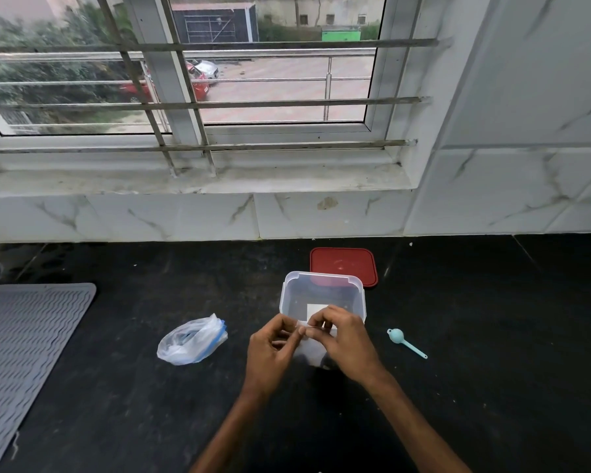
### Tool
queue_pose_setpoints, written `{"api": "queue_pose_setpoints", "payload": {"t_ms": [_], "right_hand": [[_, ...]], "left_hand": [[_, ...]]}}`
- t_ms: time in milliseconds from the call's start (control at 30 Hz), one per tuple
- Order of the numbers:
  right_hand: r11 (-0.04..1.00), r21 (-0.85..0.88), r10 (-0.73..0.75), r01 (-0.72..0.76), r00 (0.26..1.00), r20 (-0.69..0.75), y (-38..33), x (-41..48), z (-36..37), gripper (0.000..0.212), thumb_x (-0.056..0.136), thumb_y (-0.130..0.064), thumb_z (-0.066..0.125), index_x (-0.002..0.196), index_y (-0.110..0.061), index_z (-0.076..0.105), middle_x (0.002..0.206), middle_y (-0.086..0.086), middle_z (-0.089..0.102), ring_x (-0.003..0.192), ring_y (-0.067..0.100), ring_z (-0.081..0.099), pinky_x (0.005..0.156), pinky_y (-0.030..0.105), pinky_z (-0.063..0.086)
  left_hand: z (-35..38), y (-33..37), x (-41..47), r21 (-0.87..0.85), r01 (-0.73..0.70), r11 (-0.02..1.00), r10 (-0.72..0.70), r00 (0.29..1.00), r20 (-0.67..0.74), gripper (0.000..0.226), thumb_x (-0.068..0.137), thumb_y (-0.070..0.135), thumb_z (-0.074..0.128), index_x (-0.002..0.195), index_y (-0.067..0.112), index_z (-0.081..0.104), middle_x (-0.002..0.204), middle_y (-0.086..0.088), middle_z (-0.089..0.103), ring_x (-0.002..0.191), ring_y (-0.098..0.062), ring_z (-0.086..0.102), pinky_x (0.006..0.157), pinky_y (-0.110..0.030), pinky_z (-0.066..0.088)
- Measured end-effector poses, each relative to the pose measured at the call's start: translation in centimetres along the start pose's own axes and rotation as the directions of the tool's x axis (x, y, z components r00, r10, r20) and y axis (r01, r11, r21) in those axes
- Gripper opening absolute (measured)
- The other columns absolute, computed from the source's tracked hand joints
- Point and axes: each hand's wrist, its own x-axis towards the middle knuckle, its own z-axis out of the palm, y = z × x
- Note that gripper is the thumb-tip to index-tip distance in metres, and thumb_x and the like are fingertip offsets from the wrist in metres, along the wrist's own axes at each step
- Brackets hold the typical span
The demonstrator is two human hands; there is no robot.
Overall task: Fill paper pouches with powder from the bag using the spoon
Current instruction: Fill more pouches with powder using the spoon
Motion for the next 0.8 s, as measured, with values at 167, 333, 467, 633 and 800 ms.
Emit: {"api": "queue_pose_setpoints", "payload": {"t_ms": [167,333,467,633,800], "right_hand": [[0.990,-0.138,-0.055,0.039,0.992,-0.117,-0.1,0.2,0.4,0.013,0.078,-0.015,0.081,0.076,-0.019,0.069,0.079,-0.012,0.064,0.077,0.006,0.060,0.076,0.033,0.055],[0.997,-0.070,-0.025,0.018,0.994,-0.102,-0.2,0.7,0.3,0.008,0.081,-0.021,0.079,0.084,-0.017,0.073,0.086,-0.009,0.066,0.081,0.006,0.061,0.077,0.027,0.055],[0.999,-0.043,0.012,-0.014,0.999,-0.038,-0.4,0.9,0.0,0.011,0.086,-0.026,0.074,0.093,-0.017,0.072,0.093,-0.008,0.066,0.083,0.007,0.061,0.079,0.019,0.053],[0.998,-0.060,-0.033,0.033,0.999,-0.003,-0.4,1.2,0.3,0.010,0.089,-0.028,0.070,0.091,-0.019,0.068,0.091,-0.010,0.064,0.084,0.007,0.059,0.077,0.020,0.053],[0.993,-0.075,-0.089,0.092,0.995,0.049,0.0,1.4,0.7,0.008,0.090,-0.025,0.066,0.088,-0.019,0.062,0.088,-0.008,0.060,0.085,0.009,0.056,0.078,0.028,0.052]], "left_hand": [[0.3,-0.3,0.2,-0.034,0.019,0.999,-0.018,1.000,0.015,0.006,0.088,0.010,0.071,0.082,0.009,0.068,0.080,-0.004,0.072,0.079,-0.019,0.071,0.067,-0.025,0.055],[0.1,-0.4,0.5,-0.090,0.052,0.995,-0.059,0.995,-0.079,0.005,0.086,0.008,0.072,0.087,0.010,0.068,0.084,-0.004,0.072,0.082,-0.022,0.071,0.069,-0.029,0.058],[0.0,-0.4,0.8,-0.077,0.057,0.995,-0.062,0.996,-0.067,0.005,0.088,0.008,0.070,0.089,0.011,0.066,0.085,-0.002,0.070,0.080,-0.020,0.069,0.067,-0.027,0.057],[0.0,-0.6,0.8,-0.099,0.066,0.993,-0.069,0.997,-0.032,0.004,0.092,0.007,0.065,0.092,0.011,0.063,0.088,-0.002,0.068,0.084,-0.022,0.069,0.070,-0.029,0.058],[-0.1,-0.7,1.0,-0.100,0.064,0.993,-0.067,0.998,-0.020,0.006,0.091,0.006,0.065,0.092,0.012,0.063,0.087,-0.003,0.068,0.082,-0.024,0.069,0.070,-0.035,0.060]]}}
